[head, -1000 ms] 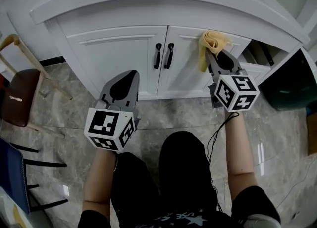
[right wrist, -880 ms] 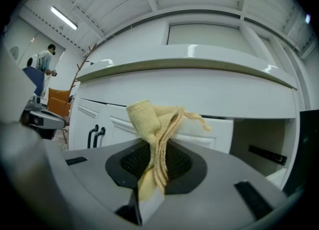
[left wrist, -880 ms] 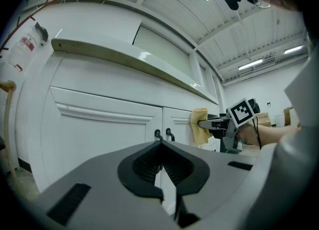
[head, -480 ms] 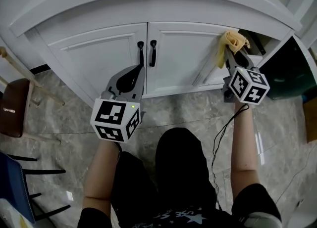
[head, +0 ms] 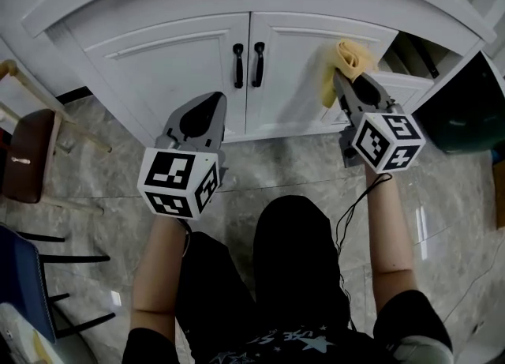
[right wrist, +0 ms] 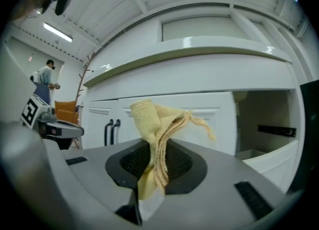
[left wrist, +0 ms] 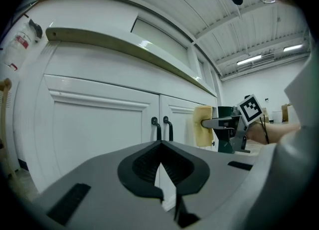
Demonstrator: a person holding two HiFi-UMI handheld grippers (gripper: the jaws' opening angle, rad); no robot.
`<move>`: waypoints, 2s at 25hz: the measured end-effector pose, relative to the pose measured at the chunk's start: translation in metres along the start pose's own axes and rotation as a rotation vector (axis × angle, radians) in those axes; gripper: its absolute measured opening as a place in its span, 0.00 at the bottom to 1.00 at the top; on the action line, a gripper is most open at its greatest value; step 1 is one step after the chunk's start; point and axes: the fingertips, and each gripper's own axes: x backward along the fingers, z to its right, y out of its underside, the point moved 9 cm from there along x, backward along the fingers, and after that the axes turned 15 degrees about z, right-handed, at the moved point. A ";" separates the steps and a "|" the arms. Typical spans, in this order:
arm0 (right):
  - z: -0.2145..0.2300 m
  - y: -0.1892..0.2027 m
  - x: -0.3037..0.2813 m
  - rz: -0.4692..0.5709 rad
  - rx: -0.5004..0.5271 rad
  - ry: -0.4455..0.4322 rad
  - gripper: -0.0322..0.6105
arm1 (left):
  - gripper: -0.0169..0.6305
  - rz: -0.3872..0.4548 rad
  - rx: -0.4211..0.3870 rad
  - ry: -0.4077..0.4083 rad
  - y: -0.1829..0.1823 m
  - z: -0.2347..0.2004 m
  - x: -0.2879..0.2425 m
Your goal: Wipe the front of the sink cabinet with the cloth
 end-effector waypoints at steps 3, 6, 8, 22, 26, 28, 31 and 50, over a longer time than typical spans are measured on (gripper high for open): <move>-0.040 0.016 -0.017 -0.020 -0.010 -0.121 0.17 | 0.05 -0.011 -0.001 -0.024 0.005 -0.005 0.011; -0.069 0.028 -0.033 -0.033 0.007 -0.198 0.17 | 0.05 -0.022 0.006 -0.043 0.011 -0.010 0.021; -0.081 0.035 -0.042 -0.044 0.026 -0.213 0.17 | 0.05 -0.024 0.013 -0.054 0.013 -0.014 0.026; -0.021 0.046 -0.026 -0.070 0.081 -0.007 0.18 | 0.05 -0.018 0.036 -0.008 0.026 0.001 0.009; 0.016 0.046 -0.010 -0.082 0.108 0.071 0.18 | 0.05 -0.022 0.043 0.019 0.030 0.011 -0.006; 0.034 0.045 -0.002 -0.085 0.118 0.115 0.18 | 0.05 -0.030 0.039 0.040 0.032 0.018 -0.013; 0.058 0.045 0.012 -0.089 0.115 0.186 0.18 | 0.05 -0.040 0.036 0.068 0.035 0.027 -0.022; -0.014 0.072 0.009 -0.073 0.015 -0.052 0.18 | 0.05 -0.078 0.060 0.016 0.059 0.008 -0.005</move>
